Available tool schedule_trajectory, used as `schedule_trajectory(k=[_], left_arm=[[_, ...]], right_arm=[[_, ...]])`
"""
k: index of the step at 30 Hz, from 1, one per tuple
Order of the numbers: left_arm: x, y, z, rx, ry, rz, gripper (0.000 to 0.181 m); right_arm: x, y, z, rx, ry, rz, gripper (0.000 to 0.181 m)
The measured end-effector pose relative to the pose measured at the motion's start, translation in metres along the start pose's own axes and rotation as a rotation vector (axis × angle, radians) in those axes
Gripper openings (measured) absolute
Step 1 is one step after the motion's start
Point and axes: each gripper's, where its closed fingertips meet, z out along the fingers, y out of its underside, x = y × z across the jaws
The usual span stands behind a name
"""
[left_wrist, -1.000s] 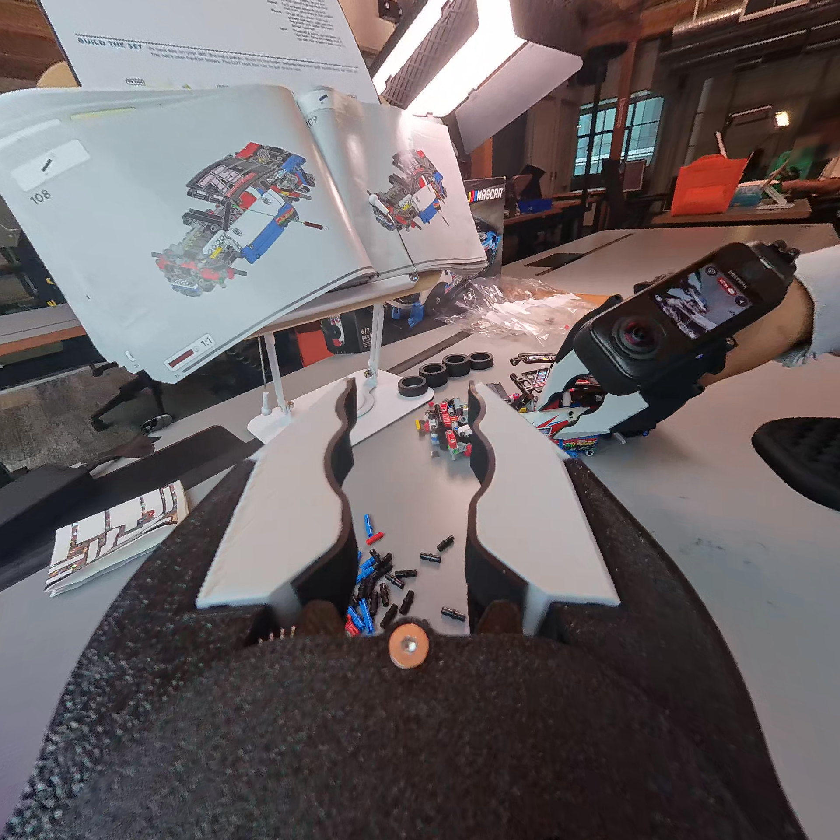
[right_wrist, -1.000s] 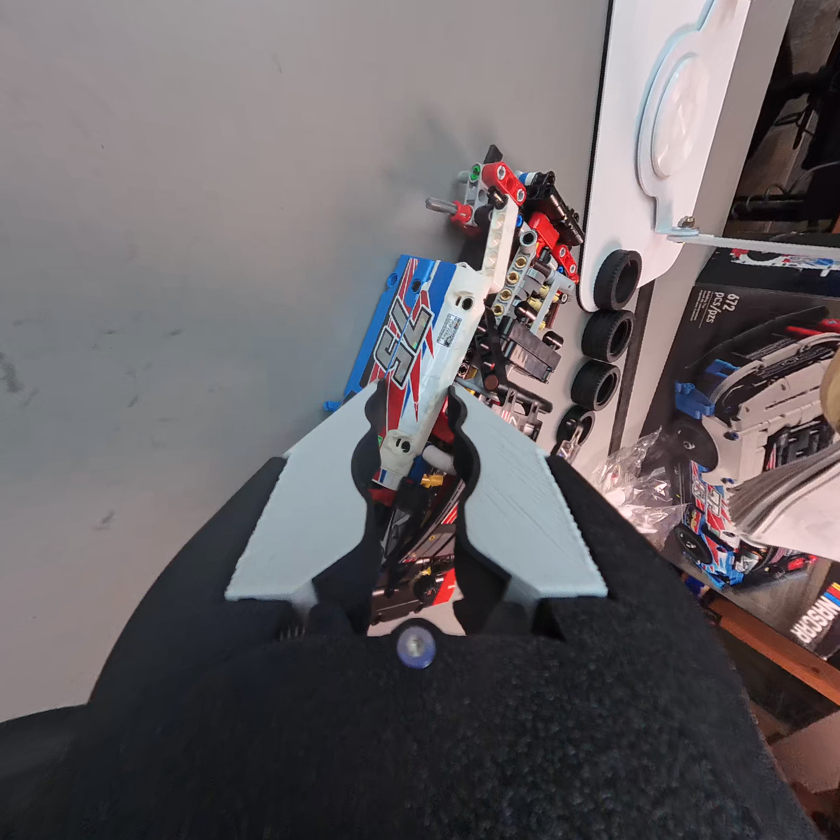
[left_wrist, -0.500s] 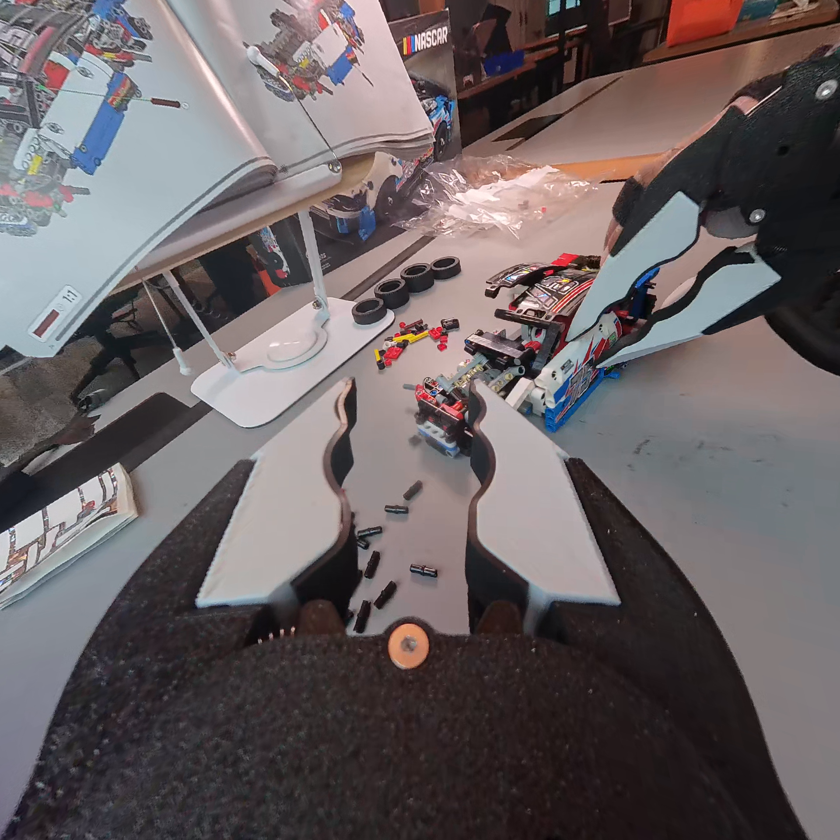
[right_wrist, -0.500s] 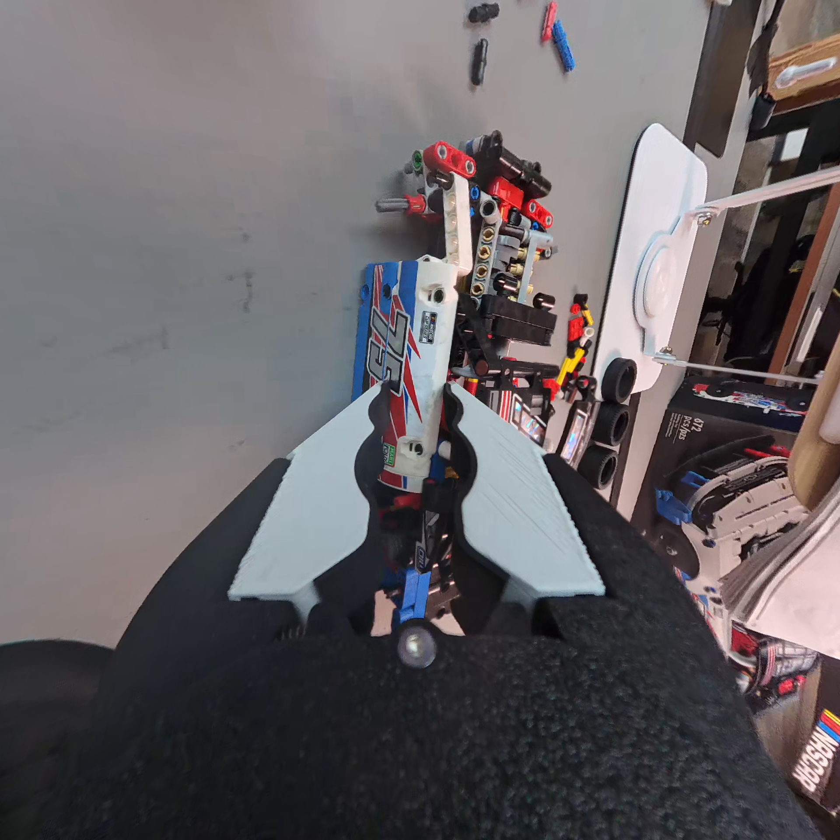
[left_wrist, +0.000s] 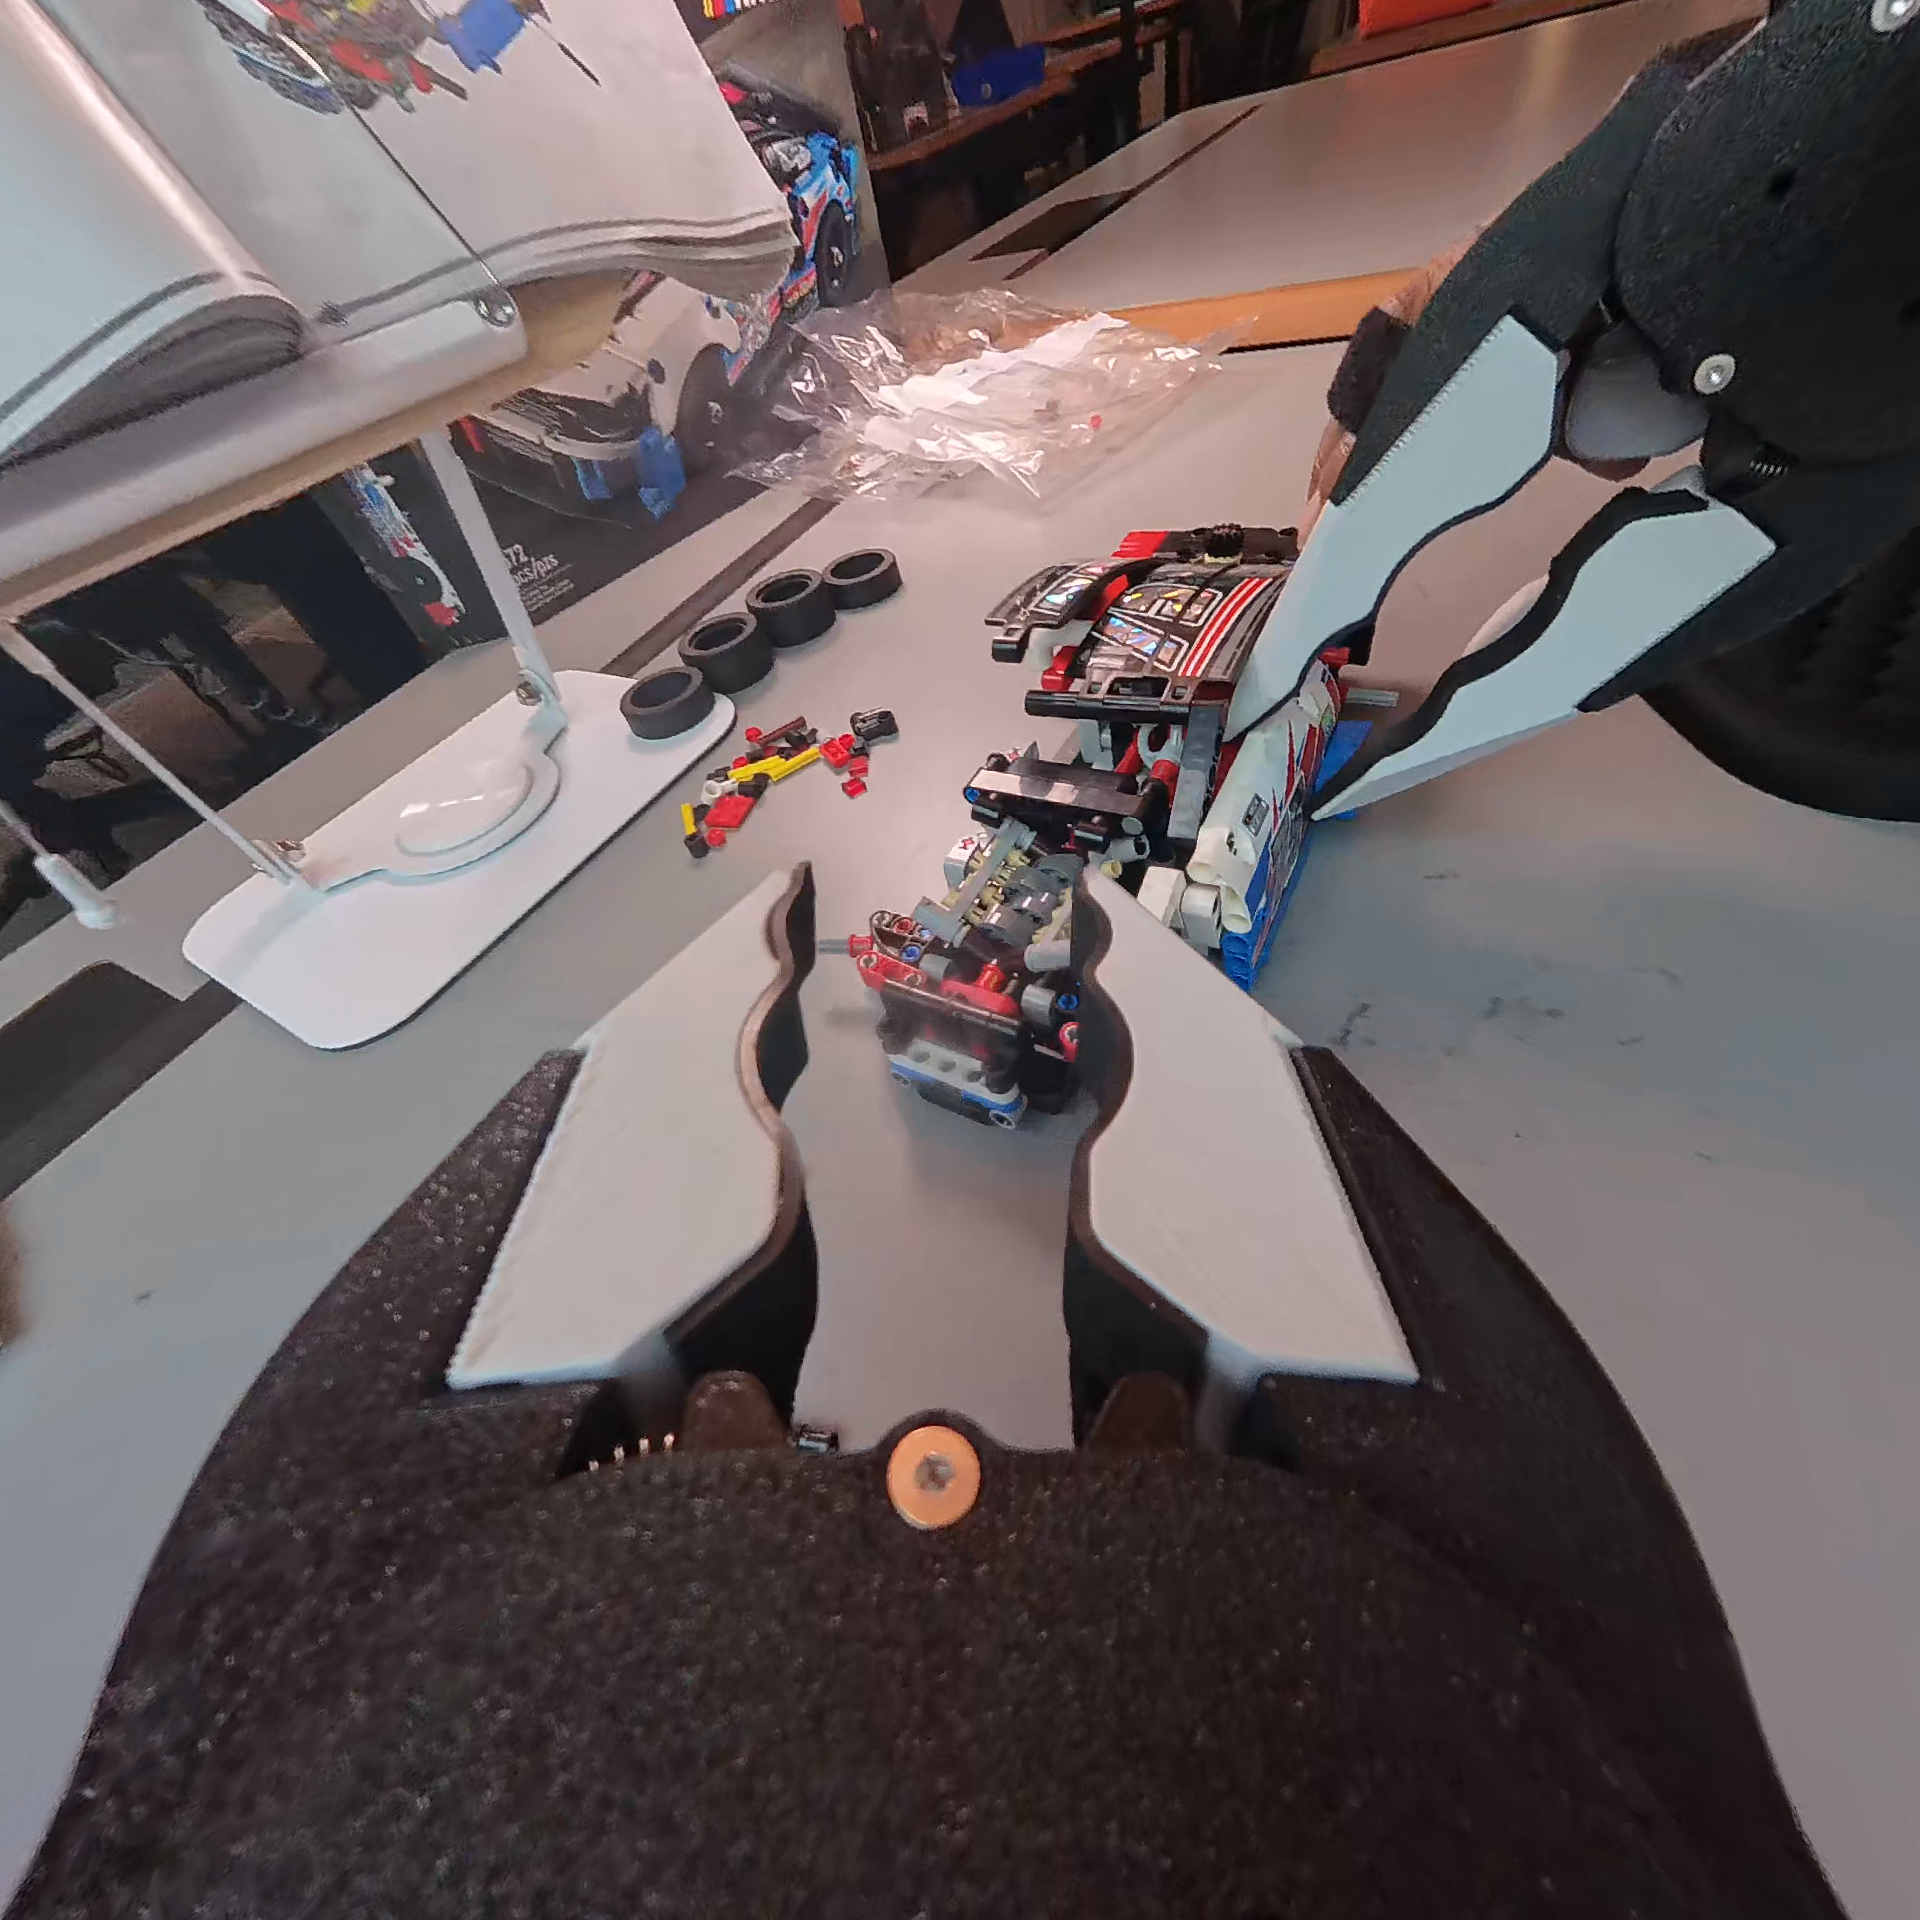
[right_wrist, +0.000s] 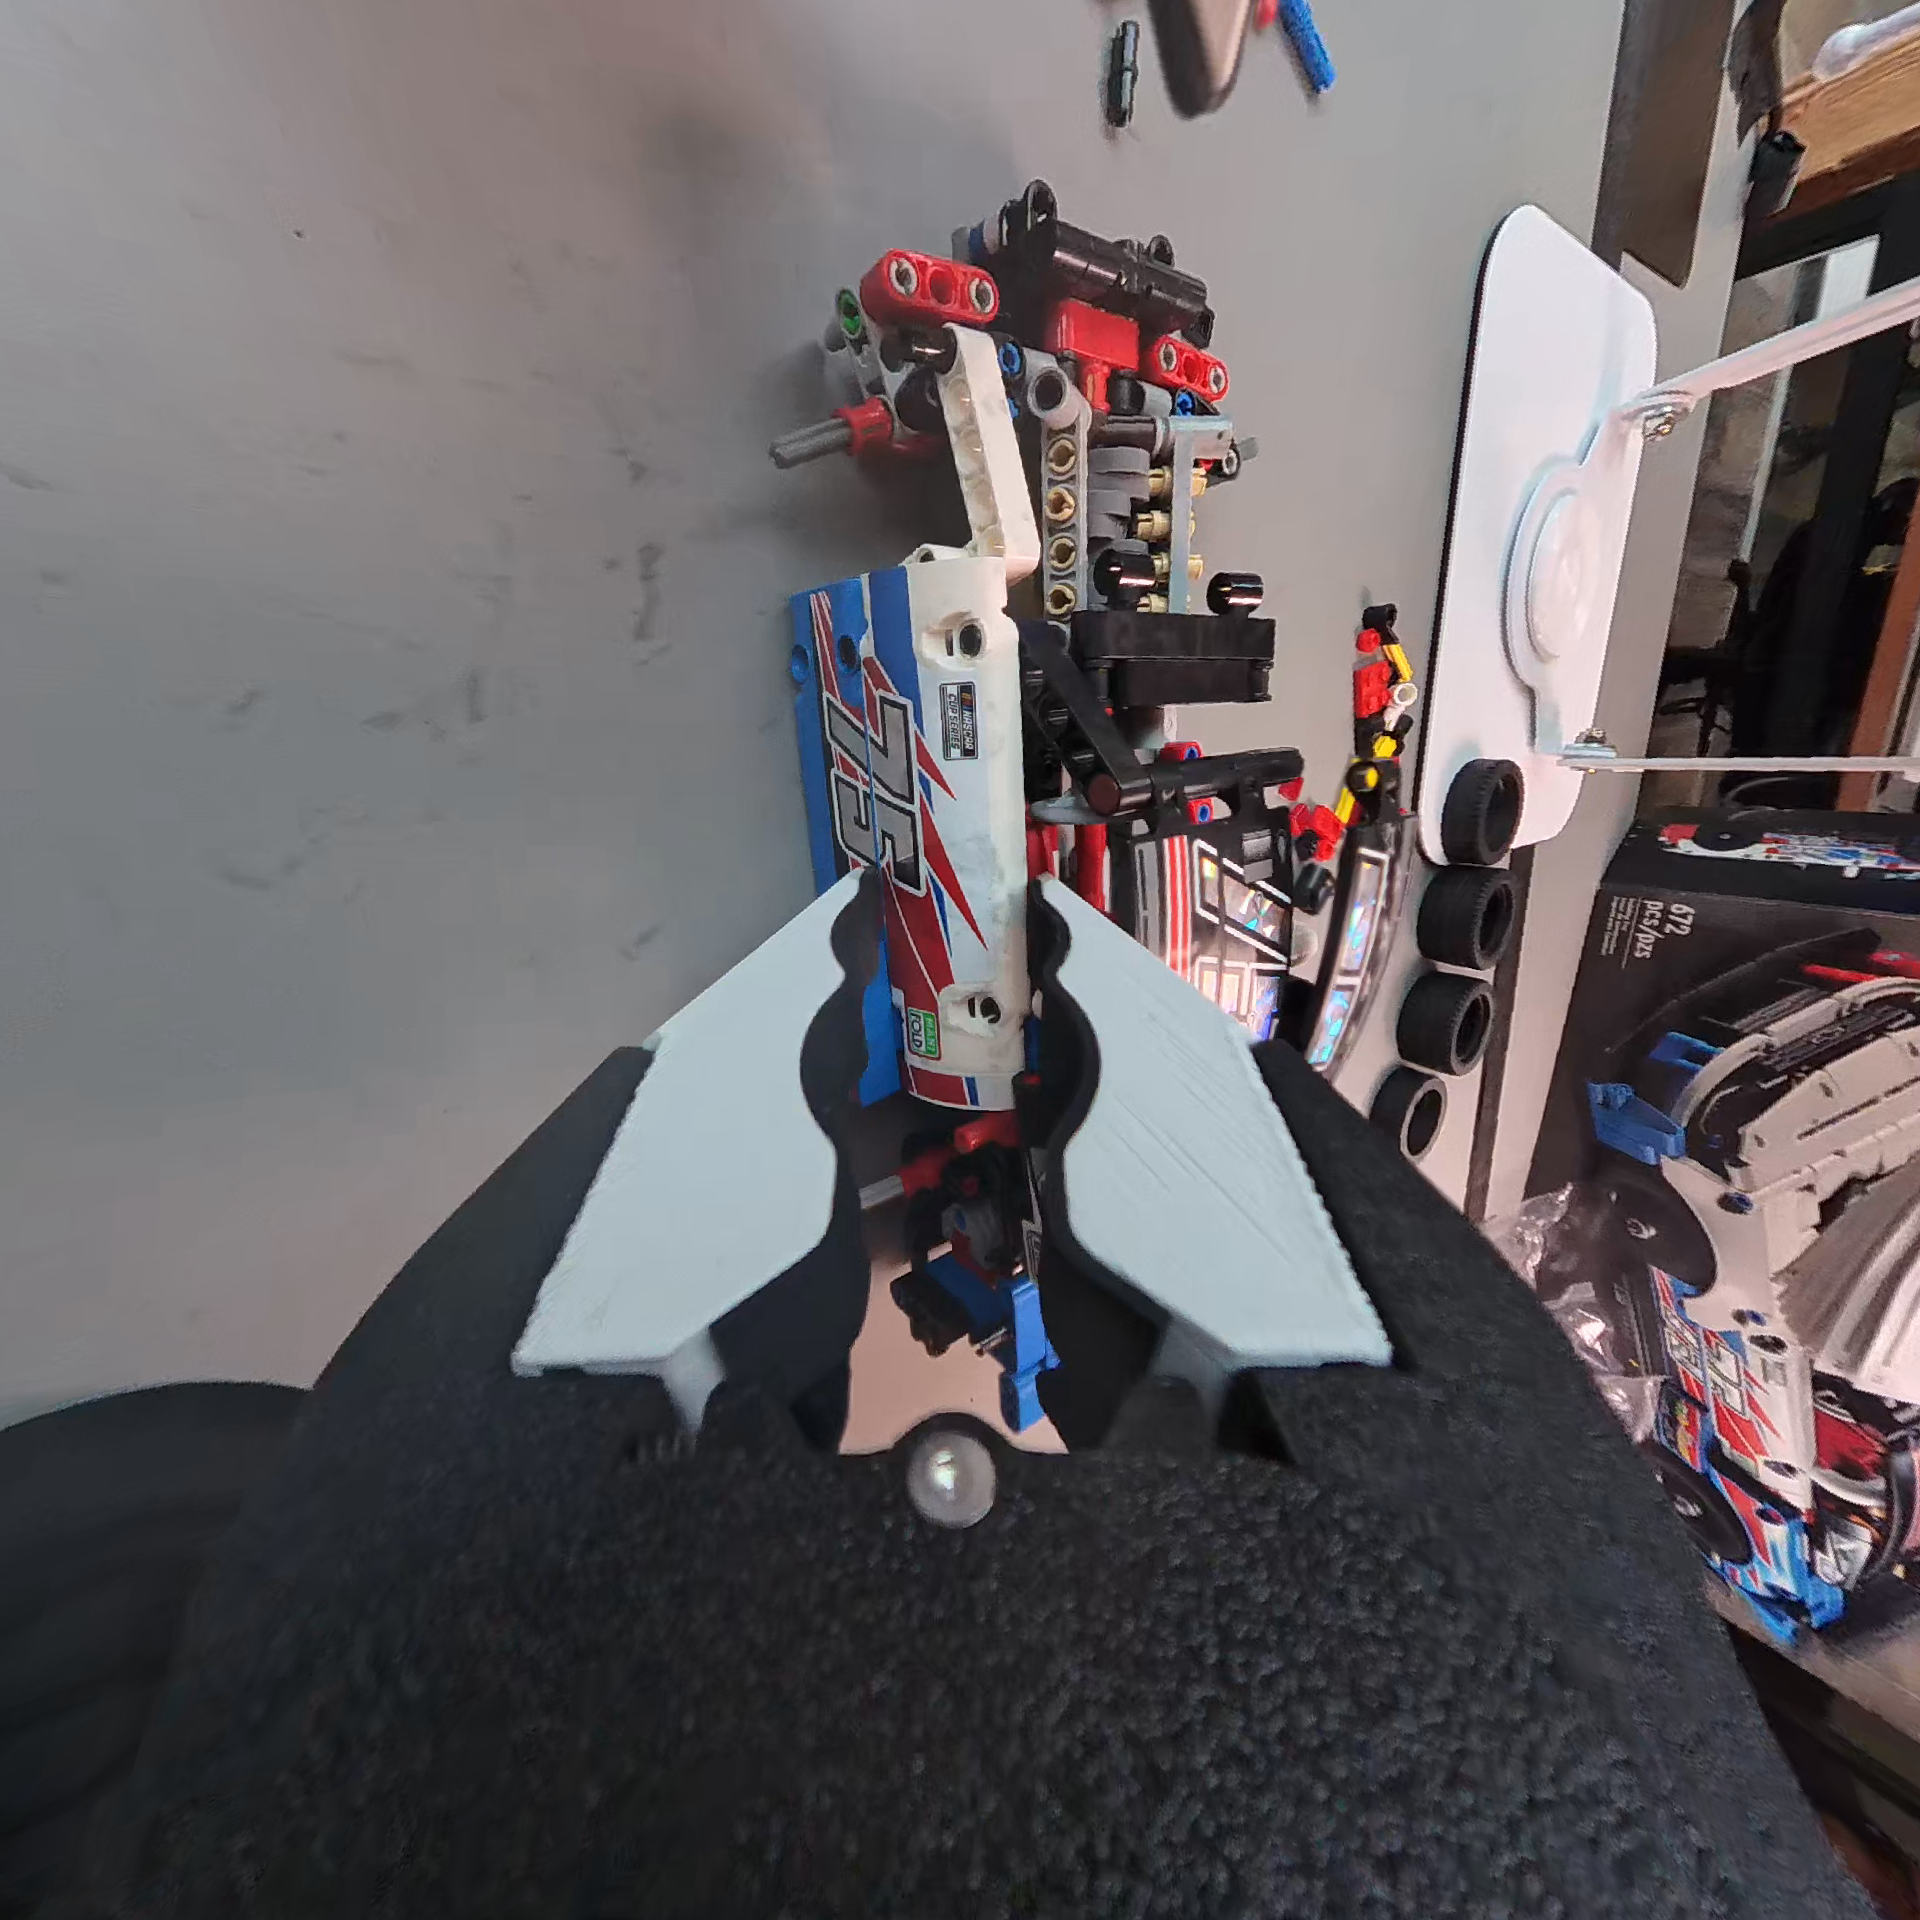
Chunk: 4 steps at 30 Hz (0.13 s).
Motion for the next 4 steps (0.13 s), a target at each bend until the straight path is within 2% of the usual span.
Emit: schedule_trajectory(k=[1, 4], left_arm=[[0.002, 0.0015, 0.0019, -0.004, 0.011, 0.002, 0.048], [0.0072, 0.003, 0.0039, -0.009, 0.043, 0.016, 0.05]], right_arm=[[0.0002, -0.0014, -0.0001, 0.018, -0.021, 0.008, 0.026], [0.0017, -0.0027, -0.0046, 0.085, -0.117, 0.056, 0.023]])
